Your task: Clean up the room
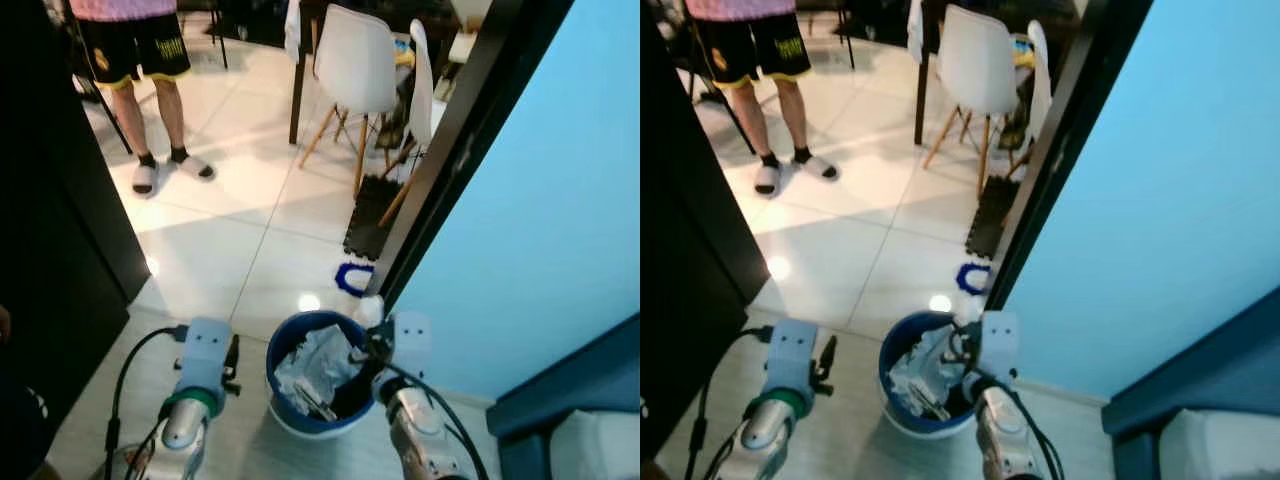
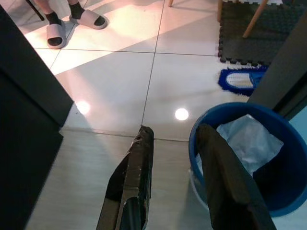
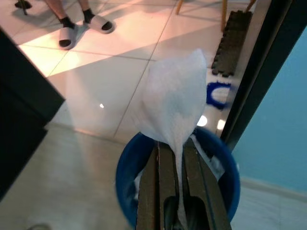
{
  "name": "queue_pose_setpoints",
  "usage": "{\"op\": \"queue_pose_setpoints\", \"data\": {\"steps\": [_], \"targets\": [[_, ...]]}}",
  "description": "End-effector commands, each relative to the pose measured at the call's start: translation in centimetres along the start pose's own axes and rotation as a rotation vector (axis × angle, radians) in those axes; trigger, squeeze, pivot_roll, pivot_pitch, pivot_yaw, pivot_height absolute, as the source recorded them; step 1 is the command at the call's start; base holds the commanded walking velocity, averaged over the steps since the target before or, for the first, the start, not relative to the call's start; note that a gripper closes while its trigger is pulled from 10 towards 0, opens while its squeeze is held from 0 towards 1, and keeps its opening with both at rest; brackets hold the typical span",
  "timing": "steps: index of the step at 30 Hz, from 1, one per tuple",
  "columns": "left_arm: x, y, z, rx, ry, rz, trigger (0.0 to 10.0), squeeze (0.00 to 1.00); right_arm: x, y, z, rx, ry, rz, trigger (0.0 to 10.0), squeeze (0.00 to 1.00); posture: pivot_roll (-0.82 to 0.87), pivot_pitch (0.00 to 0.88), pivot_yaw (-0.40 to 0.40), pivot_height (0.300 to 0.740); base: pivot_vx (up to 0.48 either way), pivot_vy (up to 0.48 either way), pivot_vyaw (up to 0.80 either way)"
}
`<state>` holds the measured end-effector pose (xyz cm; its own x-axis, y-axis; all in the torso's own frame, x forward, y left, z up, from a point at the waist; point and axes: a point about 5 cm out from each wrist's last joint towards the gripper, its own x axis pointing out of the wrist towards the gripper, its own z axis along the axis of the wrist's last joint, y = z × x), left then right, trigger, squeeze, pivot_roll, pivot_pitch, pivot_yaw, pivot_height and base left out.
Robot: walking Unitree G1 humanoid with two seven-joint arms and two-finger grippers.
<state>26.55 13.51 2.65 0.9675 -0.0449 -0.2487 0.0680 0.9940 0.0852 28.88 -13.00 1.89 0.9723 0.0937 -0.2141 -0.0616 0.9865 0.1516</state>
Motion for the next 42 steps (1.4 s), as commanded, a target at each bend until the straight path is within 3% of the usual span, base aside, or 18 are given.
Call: {"op": "queue_pose_setpoints", "data": {"steps": [1, 12, 19, 31, 34, 36, 39, 42], "targets": [[-0.1, -0.4, -0.4, 0.004, 0.021, -0.016, 10.0, 0.00, -0.3, -0.4, -0.8, 0.007, 0.043, -0.015, 10.0, 0.00, 0.03, 0.033, 0.006, 0.740, 0.000, 0.000, 0.00], [-0.2, -0.5, -0.7, 0.011, 0.032, -0.011, 10.0, 0.00, -0.4, 0.0, -1.8, -0.013, 0.106, 0.018, 10.0, 0.00, 0.02, 0.037, 0.007, 0.740, 0.000, 0.000, 0.00], [-0.3, -0.7, -0.7, 0.013, 0.035, -0.018, 10.0, 0.00, 0.0, 1.0, -2.1, -0.053, 0.147, 0.058, 10.0, 0.00, 0.02, 0.048, 0.010, 0.740, 0.000, 0.000, 0.00], [-1.8, 0.2, -1.3, 0.032, 0.051, 0.001, 10.0, 0.00, 1.2, 1.8, -0.4, -0.029, 0.088, 0.069, 10.0, 0.00, 0.04, 0.182, -0.004, 0.740, 0.000, 0.000, 0.00], [-1.9, 0.4, -1.4, 0.038, 0.057, 0.001, 10.0, 0.00, 1.7, 2.2, 0.2, -0.020, 0.074, 0.071, 10.0, 0.00, 0.04, 0.202, -0.003, 0.740, 0.000, 0.000, 0.00], [-1.8, 0.8, -1.3, 0.046, 0.057, 0.003, 10.0, 0.00, 3.1, 2.7, 2.6, 0.009, 0.007, 0.072, 10.0, 0.00, 0.05, 0.216, 0.001, 0.740, 0.000, 0.000, 0.00], [-1.7, 0.9, -1.2, 0.048, 0.057, 0.005, 10.0, 0.00, 3.9, 2.8, 4.1, 0.026, -0.030, 0.067, 10.0, 0.00, 0.05, 0.215, 0.002, 0.740, 0.000, 0.000, 0.00], [-1.4, 1.0, -0.7, 0.053, 0.050, 0.004, 10.0, 0.00, 5.2, 2.7, 7.3, 0.055, -0.099, 0.058, 10.0, 0.00, 0.05, 0.211, 0.002, 0.740, 0.000, 0.000, 0.00]]}}
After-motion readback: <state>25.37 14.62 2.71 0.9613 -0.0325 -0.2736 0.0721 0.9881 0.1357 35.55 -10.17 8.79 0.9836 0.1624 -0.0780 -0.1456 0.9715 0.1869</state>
